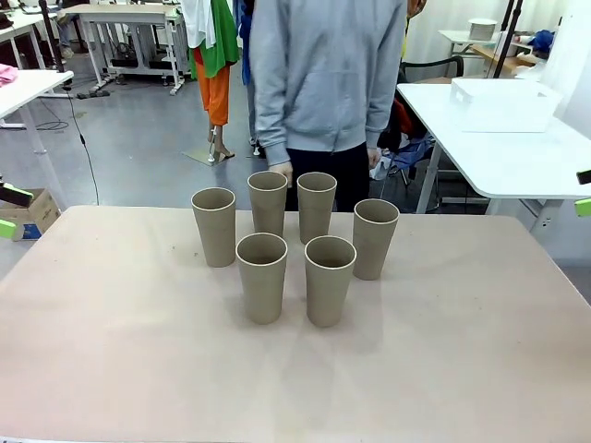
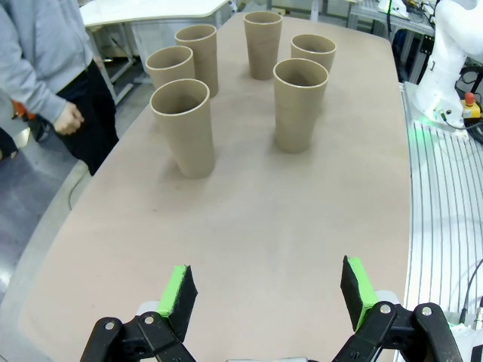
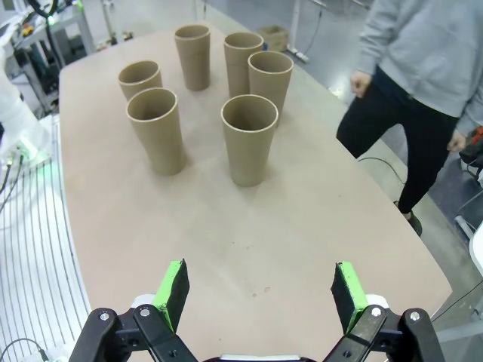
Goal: Stack the cups and store them in the basket.
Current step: Pick up two Reusable plastic cups , one in each hand.
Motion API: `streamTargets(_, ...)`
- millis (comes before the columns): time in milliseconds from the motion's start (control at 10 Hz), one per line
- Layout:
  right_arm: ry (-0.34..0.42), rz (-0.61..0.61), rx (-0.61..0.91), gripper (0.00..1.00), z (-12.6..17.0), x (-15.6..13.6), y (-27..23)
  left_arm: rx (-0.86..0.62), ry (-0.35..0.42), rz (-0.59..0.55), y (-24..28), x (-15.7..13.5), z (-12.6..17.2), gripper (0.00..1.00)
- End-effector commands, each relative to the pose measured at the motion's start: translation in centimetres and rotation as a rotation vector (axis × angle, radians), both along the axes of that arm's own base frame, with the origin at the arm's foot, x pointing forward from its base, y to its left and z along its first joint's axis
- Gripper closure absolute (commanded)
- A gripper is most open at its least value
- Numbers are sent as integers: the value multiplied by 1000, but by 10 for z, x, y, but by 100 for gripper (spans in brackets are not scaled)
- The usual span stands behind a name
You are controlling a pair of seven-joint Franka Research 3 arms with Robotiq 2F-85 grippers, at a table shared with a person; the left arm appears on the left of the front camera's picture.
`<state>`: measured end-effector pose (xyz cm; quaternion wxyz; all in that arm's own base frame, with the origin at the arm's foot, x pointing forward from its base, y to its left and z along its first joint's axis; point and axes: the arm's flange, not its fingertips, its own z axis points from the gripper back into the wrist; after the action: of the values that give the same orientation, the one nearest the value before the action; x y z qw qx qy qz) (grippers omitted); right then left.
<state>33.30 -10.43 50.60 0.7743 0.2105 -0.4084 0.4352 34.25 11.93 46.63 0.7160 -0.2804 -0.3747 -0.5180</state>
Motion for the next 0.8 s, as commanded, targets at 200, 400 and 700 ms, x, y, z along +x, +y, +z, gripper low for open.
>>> streamTargets(200,-28,16,15,0,0,3,-1,-18,-19,-8,0,0,-1,0)
streamTargets(400,-28,16,15,0,0,3,-1,-18,-19,-8,0,0,-1,0)
streamTargets(700,-28,16,15,0,0,3,-1,-18,-19,-8,0,0,-1,0)
